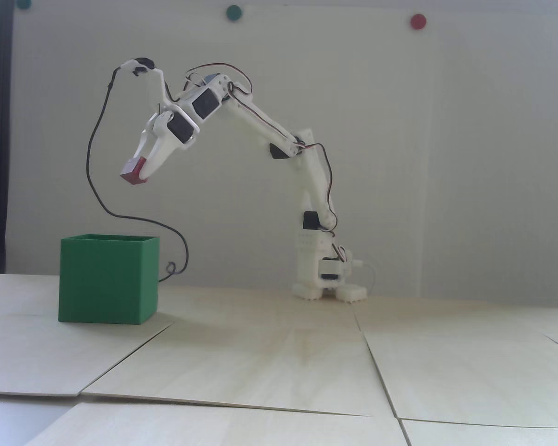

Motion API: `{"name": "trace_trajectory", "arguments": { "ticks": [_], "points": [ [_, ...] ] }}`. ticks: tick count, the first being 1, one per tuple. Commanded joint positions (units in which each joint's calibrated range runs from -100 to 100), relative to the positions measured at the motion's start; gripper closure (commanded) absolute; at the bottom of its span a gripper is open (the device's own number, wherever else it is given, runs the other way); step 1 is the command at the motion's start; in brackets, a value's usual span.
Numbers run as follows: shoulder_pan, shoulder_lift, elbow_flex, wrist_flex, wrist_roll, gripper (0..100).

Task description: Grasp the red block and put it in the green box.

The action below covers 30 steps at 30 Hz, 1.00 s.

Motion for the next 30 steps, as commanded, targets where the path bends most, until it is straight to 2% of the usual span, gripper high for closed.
{"name": "trace_trajectory", "arguments": {
  "ticks": [1, 13, 17, 20, 30],
  "points": [
    [-0.8, 1.1, -1.0, -3.0, -0.2, 98],
    [0.5, 3.3, -1.0, -3.0, -0.2, 97],
    [1.6, 3.3, -1.0, -3.0, -0.6, 83],
    [2.7, 3.3, -1.0, -3.0, -0.3, 76],
    [2.1, 3.3, -1.0, -3.0, -0.2, 77]
  ]
}}
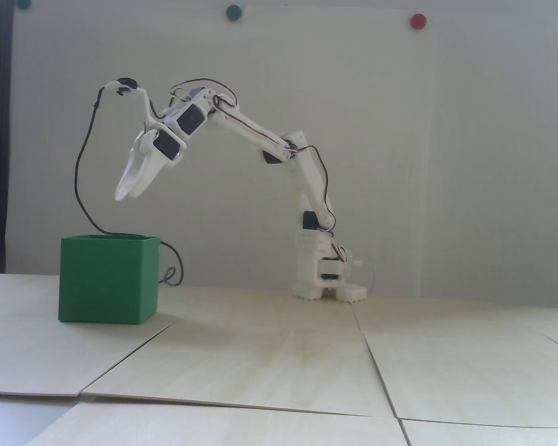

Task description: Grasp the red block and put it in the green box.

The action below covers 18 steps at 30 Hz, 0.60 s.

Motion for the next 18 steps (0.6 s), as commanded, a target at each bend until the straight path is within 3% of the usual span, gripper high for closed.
{"name": "trace_trajectory", "arguments": {
  "ticks": [1, 9, 14, 18],
  "points": [
    [-0.2, -1.5, -1.1, -1.6, 0.0, 77],
    [-9.2, -10.2, 0.1, -0.7, -0.3, 77],
    [-14.9, -26.8, 15.3, 6.6, -0.7, 78],
    [-18.3, -39.9, 29.5, 11.9, -0.7, 89]
  ]
}}
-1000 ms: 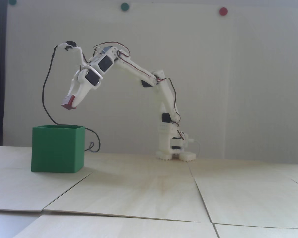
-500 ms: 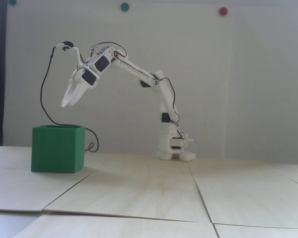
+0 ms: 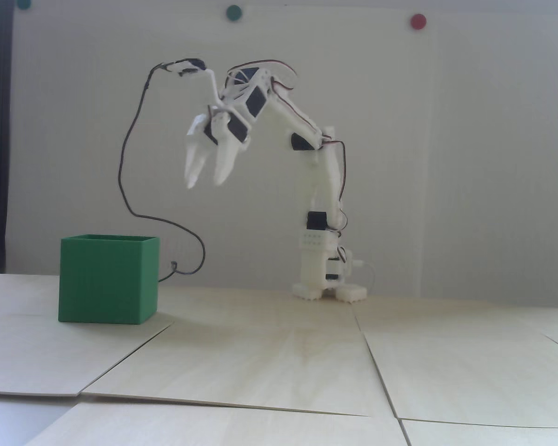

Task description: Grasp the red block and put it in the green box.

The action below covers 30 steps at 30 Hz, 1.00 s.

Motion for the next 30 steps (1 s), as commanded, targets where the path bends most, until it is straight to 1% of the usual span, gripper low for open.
{"name": "trace_trajectory", "arguments": {
  "ticks": [1, 3, 8, 10, 12, 13, 16, 21, 26, 28, 30],
  "points": [
    [-4.1, -23.7, 15.2, 5.5, -0.4, 93],
    [-5.5, -29.4, 23.0, 6.5, -0.4, 99],
    [-6.8, -42.7, 43.5, 6.7, -0.5, 98],
    [-9.6, -53.2, 60.8, 6.1, -0.5, 98],
    [-11.2, -58.5, 69.1, 6.1, -1.7, 98],
    [-12.6, -63.6, 75.9, 6.1, -3.0, 98],
    [-14.4, -70.1, 83.5, 6.1, -4.6, 98],
    [-18.4, -89.0, 100.2, 6.1, -8.2, 98],
    [-19.0, -104.3, 112.8, 6.9, -8.4, 98],
    [-19.0, -107.1, 116.0, 6.9, -8.4, 98],
    [-19.0, -106.4, 117.9, 6.8, -8.3, 98]
  ]
}}
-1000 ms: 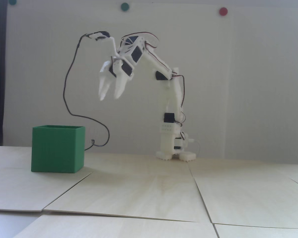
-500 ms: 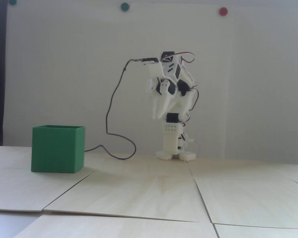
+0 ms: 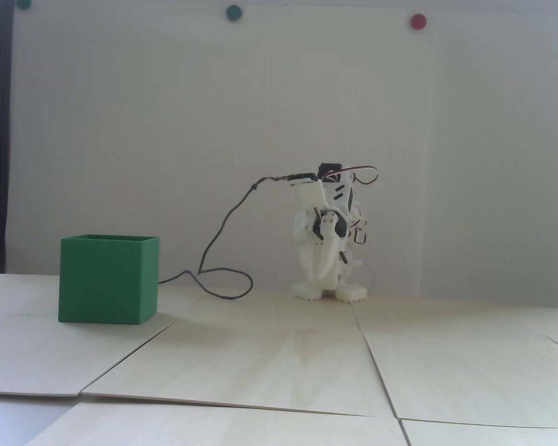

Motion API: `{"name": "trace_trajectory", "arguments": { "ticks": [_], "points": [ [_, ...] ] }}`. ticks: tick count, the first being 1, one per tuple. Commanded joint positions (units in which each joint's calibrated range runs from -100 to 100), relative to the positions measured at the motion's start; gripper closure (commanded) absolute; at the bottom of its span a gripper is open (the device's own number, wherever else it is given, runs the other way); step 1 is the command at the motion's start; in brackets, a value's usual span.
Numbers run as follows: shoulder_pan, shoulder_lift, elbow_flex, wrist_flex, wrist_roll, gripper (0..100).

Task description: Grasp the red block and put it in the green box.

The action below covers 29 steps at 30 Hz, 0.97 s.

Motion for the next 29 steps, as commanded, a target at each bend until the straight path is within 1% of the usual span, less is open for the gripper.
{"name": "trace_trajectory", "arguments": {
  "ticks": [1, 9, 16, 29],
  "points": [
    [-0.5, -3.0, 4.7, 1.0, -0.4, 98],
    [-0.5, -2.9, 5.4, 0.2, -0.5, 98],
    [-0.5, -2.8, 11.2, -2.0, -0.4, 98],
    [-0.6, -2.8, 11.3, -2.6, 0.2, 98]
  ]
}}
